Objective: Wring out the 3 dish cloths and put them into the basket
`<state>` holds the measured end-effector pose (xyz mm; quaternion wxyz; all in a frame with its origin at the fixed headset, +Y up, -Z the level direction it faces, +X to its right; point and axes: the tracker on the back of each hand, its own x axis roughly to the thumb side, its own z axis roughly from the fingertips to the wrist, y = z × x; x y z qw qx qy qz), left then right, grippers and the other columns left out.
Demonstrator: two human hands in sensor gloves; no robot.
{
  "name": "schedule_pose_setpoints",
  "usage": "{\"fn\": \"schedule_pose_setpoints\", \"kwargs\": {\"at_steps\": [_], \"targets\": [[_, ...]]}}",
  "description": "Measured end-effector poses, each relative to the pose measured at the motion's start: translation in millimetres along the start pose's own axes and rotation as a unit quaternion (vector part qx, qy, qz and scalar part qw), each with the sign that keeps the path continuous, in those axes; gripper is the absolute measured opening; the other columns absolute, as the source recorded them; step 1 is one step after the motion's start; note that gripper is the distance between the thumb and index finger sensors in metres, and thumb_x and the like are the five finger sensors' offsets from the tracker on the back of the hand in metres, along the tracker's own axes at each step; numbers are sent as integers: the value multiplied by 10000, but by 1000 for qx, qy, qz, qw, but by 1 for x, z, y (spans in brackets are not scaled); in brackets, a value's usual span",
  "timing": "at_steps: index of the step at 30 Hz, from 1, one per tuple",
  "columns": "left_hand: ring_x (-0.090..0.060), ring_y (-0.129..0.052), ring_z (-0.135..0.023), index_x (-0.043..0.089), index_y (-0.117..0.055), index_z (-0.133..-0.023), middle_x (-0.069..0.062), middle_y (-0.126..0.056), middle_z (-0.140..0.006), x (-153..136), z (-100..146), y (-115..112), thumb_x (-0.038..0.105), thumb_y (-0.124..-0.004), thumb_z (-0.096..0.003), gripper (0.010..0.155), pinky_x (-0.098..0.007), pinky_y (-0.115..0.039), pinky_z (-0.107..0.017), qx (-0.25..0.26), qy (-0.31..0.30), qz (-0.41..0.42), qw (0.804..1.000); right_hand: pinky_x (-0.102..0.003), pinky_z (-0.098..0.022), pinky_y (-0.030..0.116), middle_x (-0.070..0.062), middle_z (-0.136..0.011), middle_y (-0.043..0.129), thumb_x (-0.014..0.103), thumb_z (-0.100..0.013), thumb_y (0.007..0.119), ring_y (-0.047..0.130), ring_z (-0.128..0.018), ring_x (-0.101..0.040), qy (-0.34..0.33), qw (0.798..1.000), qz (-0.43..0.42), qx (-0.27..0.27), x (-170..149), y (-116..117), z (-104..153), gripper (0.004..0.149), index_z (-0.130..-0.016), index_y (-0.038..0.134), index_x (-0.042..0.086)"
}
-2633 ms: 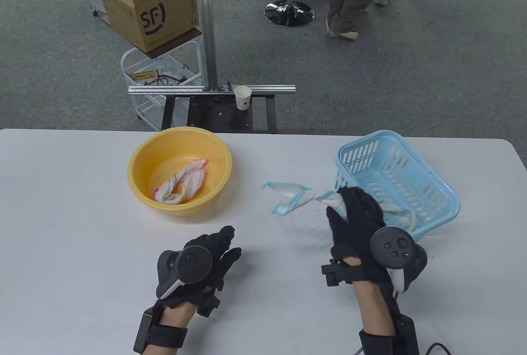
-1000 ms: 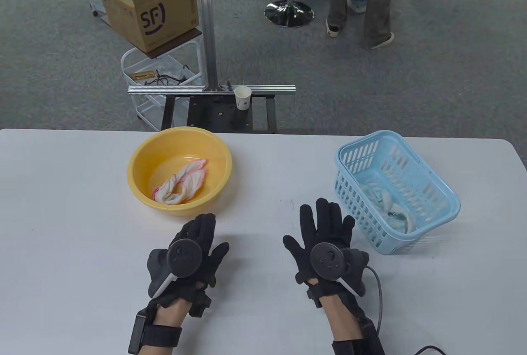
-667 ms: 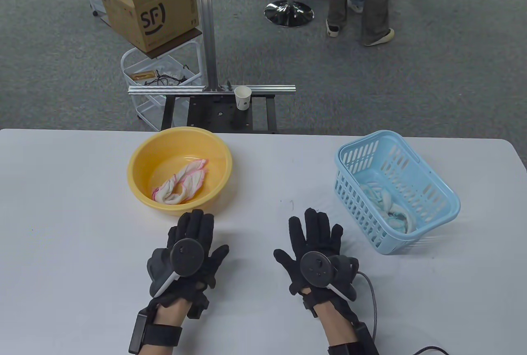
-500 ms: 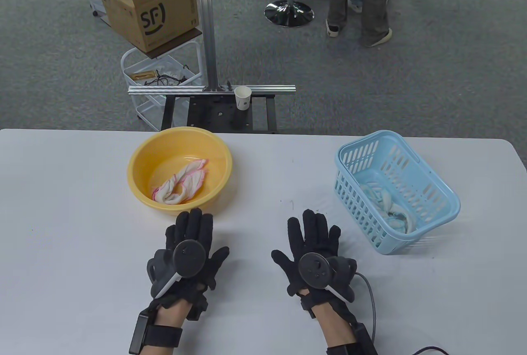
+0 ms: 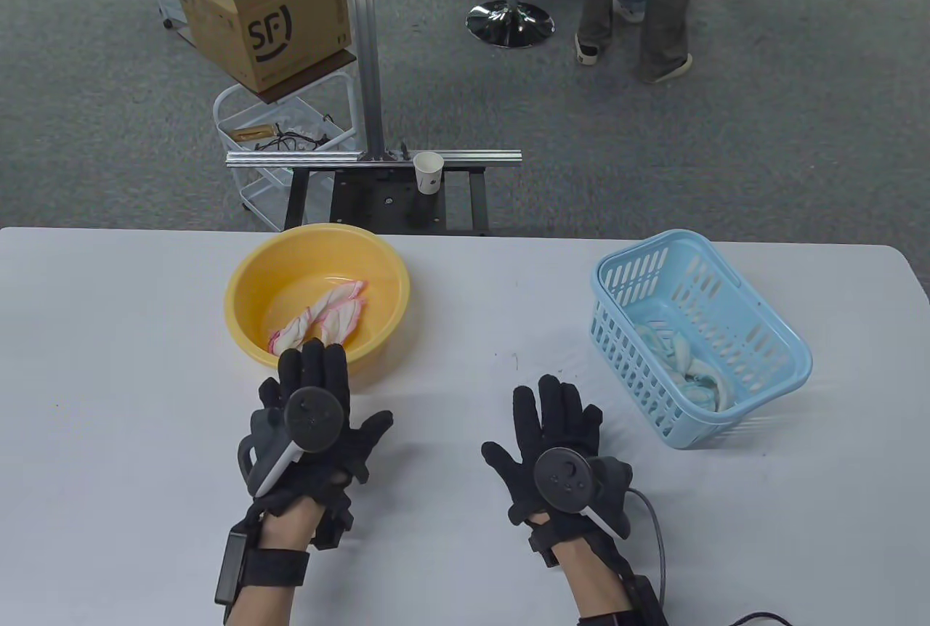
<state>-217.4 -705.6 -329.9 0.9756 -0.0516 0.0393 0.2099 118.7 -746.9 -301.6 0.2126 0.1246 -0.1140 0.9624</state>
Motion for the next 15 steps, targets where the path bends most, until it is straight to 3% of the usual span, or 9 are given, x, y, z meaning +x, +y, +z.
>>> {"fn": "schedule_pose_setpoints", "kwargs": {"at_steps": [6,9,15], "targets": [[-199,137,-1101,443,8,-1076,187,95,-1129,-9,-34,44,745,-730,-405,1043,-591,-18,-782,-39,34,31,998,-720,-707,275,-161,-1176,261,702,-506,681,271,-1087,-458,6,1000,-6,-4,-2,-2,0,837,-1109,344,230],[-193,106,-1114,456,-71,-1098,196,49,-1143,-15,-53,59,716,-726,-413,983,-587,-33,-789,-34,49,53,997,-723,-705,280,-165,-1175,270,701,-505,683,282,-1085,-462,14,1000,2,2,-6,0,1,839,-1108,348,224],[-193,41,-1136,439,-88,-1105,192,-13,-1164,-23,-96,65,721,-733,-414,986,-574,-87,-806,-91,95,37,991,-722,-707,286,-164,-1175,277,698,-506,684,291,-1084,-463,12,1000,19,10,-6,2,0,836,-1108,352,223]]}}
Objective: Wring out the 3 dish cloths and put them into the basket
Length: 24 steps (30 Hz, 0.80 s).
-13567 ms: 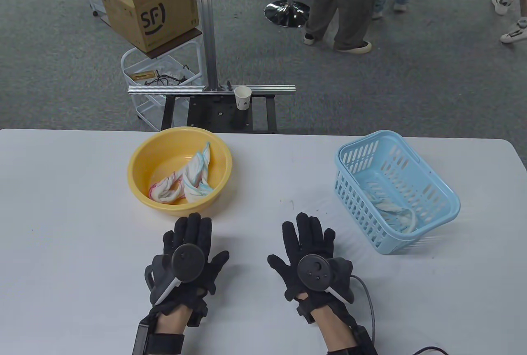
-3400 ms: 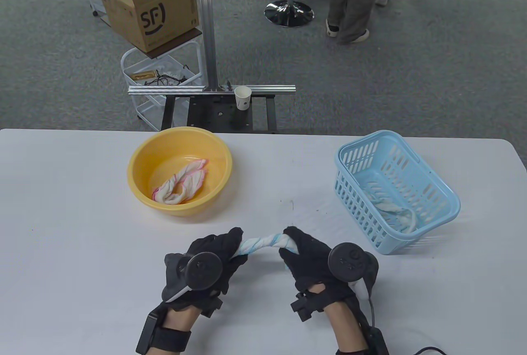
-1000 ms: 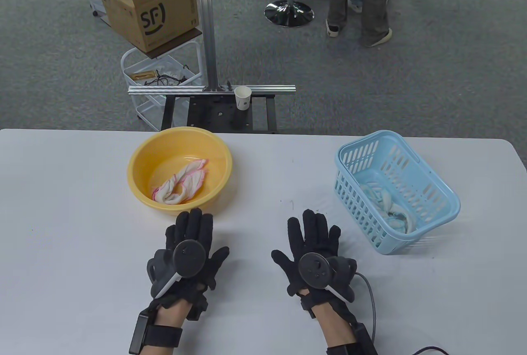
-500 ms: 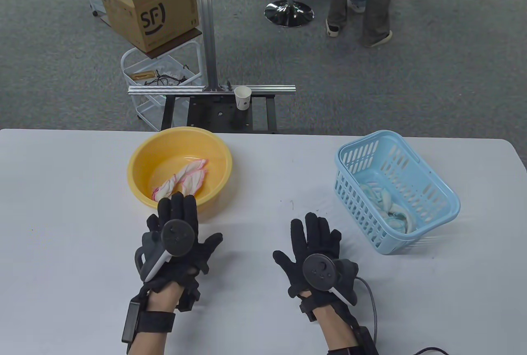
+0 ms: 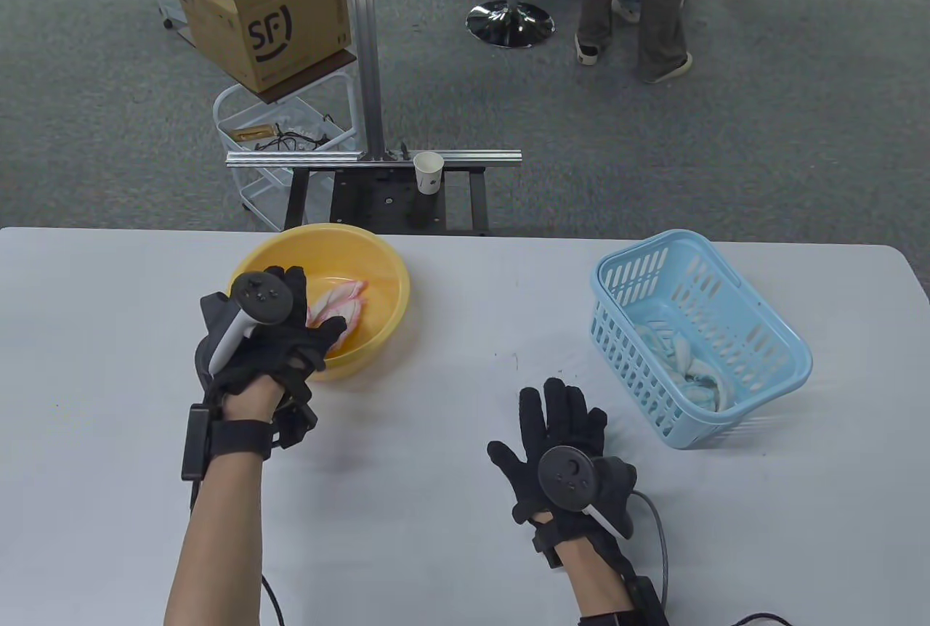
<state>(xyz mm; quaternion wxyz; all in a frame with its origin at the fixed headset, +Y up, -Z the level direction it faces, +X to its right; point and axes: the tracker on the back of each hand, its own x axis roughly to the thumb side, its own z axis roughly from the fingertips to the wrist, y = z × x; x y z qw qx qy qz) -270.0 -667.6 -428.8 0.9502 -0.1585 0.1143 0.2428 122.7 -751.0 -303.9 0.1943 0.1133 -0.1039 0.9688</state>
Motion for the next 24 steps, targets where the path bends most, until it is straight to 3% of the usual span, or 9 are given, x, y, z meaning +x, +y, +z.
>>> {"fn": "schedule_pose_setpoints", "kwargs": {"at_steps": [4,7,12,17,24], "targets": [[-200,-17,-1149,420,-115,-1111,174,-86,-1174,1,-27,-2,683,-754,-431,970,-557,-132,-818,-44,35,-10,998,-723,-707,298,-164,-1174,287,694,-505,687,302,-1084,-465,6,1000,0,-9,-3,-3,0,834,-1106,359,218],[-205,-76,-1159,417,-160,-1116,170,-119,-1182,6,-45,-6,642,-787,-438,951,-554,-178,-826,-40,28,-20,999,-723,-708,304,-166,-1173,296,691,-504,689,310,-1084,-465,11,1000,-4,-16,-6,-7,1,831,-1105,365,217],[-213,-126,-1167,420,-160,-1113,161,-153,-1187,12,-71,-14,568,-796,-468,918,-555,-224,-832,-88,49,-38,994,-724,-708,319,-165,-1172,312,684,-505,692,332,-1082,-466,7,1000,-1,-14,-7,-8,1,824,-1103,376,213],[-208,-110,-1164,411,-170,-1112,150,-165,-1186,12,-92,-23,473,-799,-493,884,-557,-166,-821,-108,66,-47,991,-725,-709,337,-165,-1173,320,683,-506,694,344,-1080,-471,0,1000,-2,-7,-6,-6,0,824,-1103,377,211],[-230,-99,-1161,404,-138,-1110,114,-139,-1188,4,-111,-41,456,-796,-506,895,-554,-200,-830,-149,92,-67,982,-725,-710,345,-165,-1173,324,678,-506,698,350,-1079,-473,-2,1000,-4,-2,-5,-5,0,822,-1103,379,211]]}}
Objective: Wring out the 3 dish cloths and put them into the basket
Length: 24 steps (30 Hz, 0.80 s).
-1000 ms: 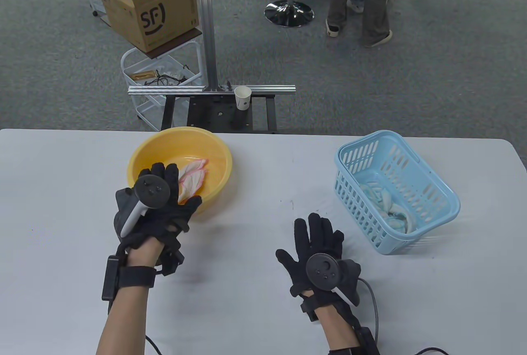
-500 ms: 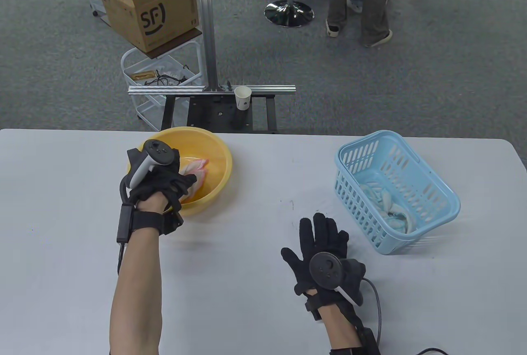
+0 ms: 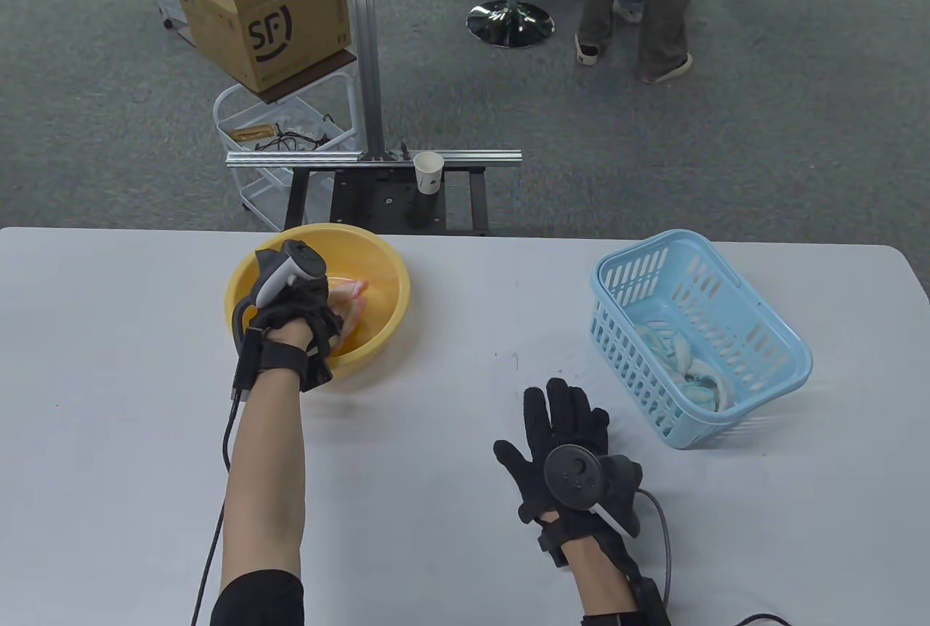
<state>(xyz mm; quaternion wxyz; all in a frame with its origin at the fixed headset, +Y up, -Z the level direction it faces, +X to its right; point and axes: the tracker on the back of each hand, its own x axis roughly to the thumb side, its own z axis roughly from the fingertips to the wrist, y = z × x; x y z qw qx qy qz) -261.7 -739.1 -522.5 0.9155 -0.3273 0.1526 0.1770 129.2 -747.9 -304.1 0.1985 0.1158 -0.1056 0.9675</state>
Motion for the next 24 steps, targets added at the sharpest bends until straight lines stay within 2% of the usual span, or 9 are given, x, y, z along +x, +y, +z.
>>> {"fn": "schedule_pose_setpoints", "kwargs": {"at_steps": [9,15,17,24], "targets": [[-251,-17,-1155,425,37,-1071,78,0,-1167,3,-15,-6,521,-745,-537,951,-584,-213,-836,-74,61,-10,995,-725,-709,367,-168,-1172,326,670,-509,701,372,-1074,-482,13,1000,-9,17,-4,2,0,817,-1103,377,212],[-286,-226,-1154,379,70,-1069,80,-99,-1191,2,-22,-11,471,-739,-572,953,-585,-178,-833,-114,78,-22,990,-725,-705,403,-173,-1170,343,666,-511,701,420,-1061,-495,19,999,-14,29,-4,3,0,813,-1103,379,210],[-292,-294,-1130,368,62,-1077,78,-128,-1182,4,-22,-11,435,-744,-581,949,-582,-200,-838,-108,76,-37,991,-725,-703,416,-173,-1170,346,664,-511,701,433,-1057,-499,20,999,-14,34,-5,4,0,814,-1103,376,210],[-254,-561,-945,309,-159,-1130,56,-437,-1062,10,-12,-6,315,-789,-546,859,-573,-334,-829,-55,39,-48,997,-725,-700,429,-182,-1166,361,654,-515,705,458,-1048,-506,25,999,-22,41,-5,5,0,806,-1101,387,202]]}}
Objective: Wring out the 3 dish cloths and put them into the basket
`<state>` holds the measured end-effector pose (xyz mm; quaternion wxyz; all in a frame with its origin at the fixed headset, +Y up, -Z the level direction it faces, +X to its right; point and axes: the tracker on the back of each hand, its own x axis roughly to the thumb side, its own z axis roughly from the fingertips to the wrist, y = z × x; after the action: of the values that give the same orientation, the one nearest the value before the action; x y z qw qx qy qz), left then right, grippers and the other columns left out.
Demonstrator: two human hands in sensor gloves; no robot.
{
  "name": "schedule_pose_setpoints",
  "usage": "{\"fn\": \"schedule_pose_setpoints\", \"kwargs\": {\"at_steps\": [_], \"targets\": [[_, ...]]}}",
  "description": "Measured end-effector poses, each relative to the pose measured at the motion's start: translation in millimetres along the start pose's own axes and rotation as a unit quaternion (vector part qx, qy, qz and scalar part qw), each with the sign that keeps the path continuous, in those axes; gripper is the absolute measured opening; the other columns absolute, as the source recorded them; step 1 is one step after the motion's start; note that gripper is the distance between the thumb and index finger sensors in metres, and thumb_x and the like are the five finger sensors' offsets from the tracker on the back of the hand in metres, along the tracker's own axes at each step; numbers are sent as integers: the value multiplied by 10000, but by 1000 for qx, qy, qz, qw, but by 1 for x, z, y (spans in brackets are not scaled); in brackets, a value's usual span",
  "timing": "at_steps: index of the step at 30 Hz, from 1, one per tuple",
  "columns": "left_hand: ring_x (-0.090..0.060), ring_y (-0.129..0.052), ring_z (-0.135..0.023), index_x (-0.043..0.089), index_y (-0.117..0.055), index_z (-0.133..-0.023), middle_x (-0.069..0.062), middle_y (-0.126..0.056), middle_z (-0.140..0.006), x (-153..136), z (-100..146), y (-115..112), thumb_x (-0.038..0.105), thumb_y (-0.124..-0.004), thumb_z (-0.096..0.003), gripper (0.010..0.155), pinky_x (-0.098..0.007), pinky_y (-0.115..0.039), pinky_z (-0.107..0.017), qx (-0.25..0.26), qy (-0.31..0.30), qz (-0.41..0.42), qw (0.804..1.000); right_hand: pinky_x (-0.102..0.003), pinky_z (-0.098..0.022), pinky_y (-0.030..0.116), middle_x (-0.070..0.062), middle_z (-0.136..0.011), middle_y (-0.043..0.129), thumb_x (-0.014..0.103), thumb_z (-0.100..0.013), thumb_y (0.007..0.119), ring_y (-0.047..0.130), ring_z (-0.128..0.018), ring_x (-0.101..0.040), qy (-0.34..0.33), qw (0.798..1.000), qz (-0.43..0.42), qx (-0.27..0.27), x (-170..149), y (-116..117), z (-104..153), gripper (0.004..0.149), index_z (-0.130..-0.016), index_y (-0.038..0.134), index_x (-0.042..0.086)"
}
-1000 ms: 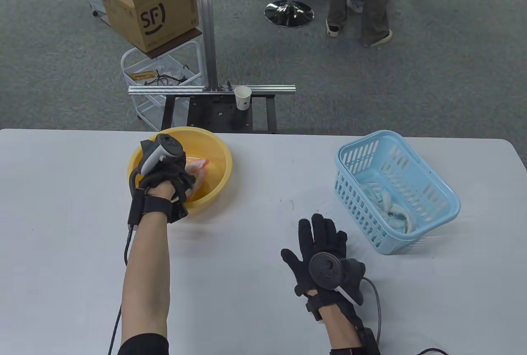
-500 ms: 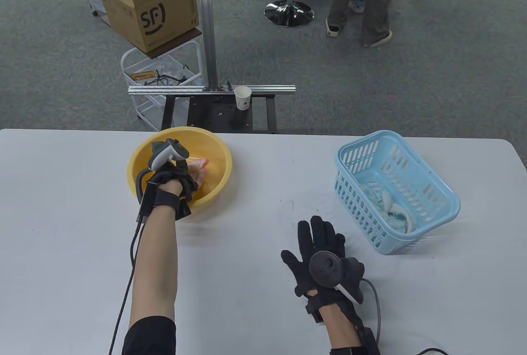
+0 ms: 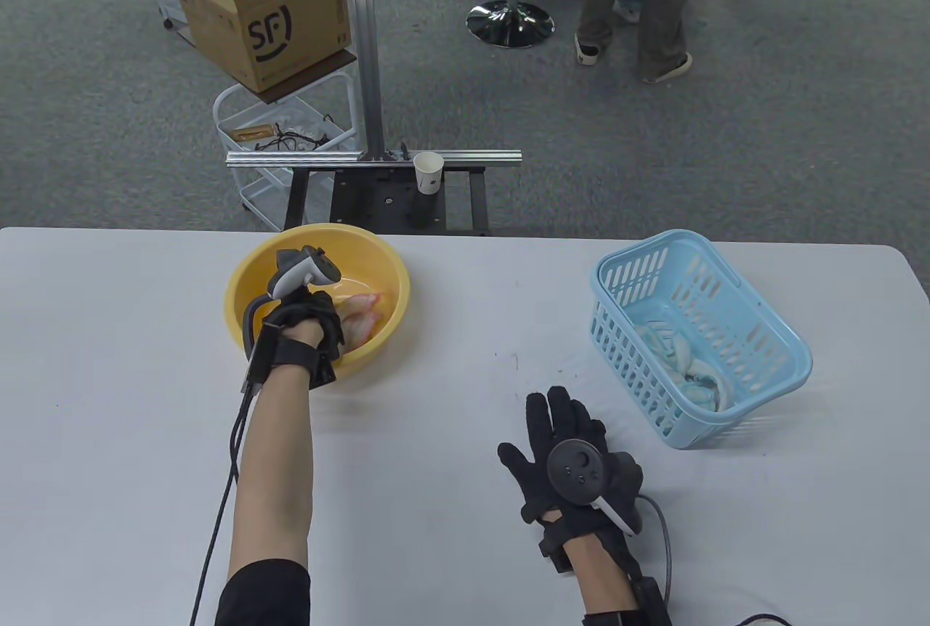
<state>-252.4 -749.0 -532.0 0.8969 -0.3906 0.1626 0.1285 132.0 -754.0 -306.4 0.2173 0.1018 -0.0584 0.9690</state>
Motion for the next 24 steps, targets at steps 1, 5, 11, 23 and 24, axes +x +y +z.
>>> {"fn": "schedule_pose_setpoints", "kwargs": {"at_steps": [1,5,11,23,24], "targets": [[-256,-596,-912,307,-246,-1135,50,-485,-1036,0,3,1,304,-803,-532,821,-573,-360,-823,15,-8,7,1000,-726,-699,429,-184,-1166,360,654,-514,705,459,-1048,-506,0,1000,0,2,0,0,0,805,-1101,389,202],[-265,-672,-854,315,-578,-1059,35,-598,-979,-3,18,9,304,-825,-485,625,-576,-424,-802,87,-32,38,995,-726,-699,431,-183,-1166,365,651,-516,705,462,-1047,-507,1,1000,-2,10,1,2,0,800,-1101,400,198],[-276,-712,-955,325,-712,-984,44,-641,-1035,-14,45,22,319,-818,-487,508,-568,-509,-786,148,-89,112,979,-725,-698,434,-187,-1163,373,648,-517,704,471,-1044,-509,1,1000,-8,13,1,3,0,793,-1099,412,194],[-277,-715,-1001,334,-706,-994,55,-663,-1060,-32,129,44,342,-817,-495,511,-580,-518,-787,189,-246,279,909,-727,-697,429,-189,-1161,379,641,-519,704,466,-1043,-510,-9,1000,-15,11,4,7,0,789,-1097,411,192],[-277,-712,-1002,335,-706,-994,55,-662,-1060,-33,139,46,341,-816,-496,510,-581,-516,-787,193,-263,288,900,-729,-696,426,-190,-1161,376,640,-519,705,463,-1045,-507,-11,1000,-17,10,5,7,0,792,-1098,407,189]]}}
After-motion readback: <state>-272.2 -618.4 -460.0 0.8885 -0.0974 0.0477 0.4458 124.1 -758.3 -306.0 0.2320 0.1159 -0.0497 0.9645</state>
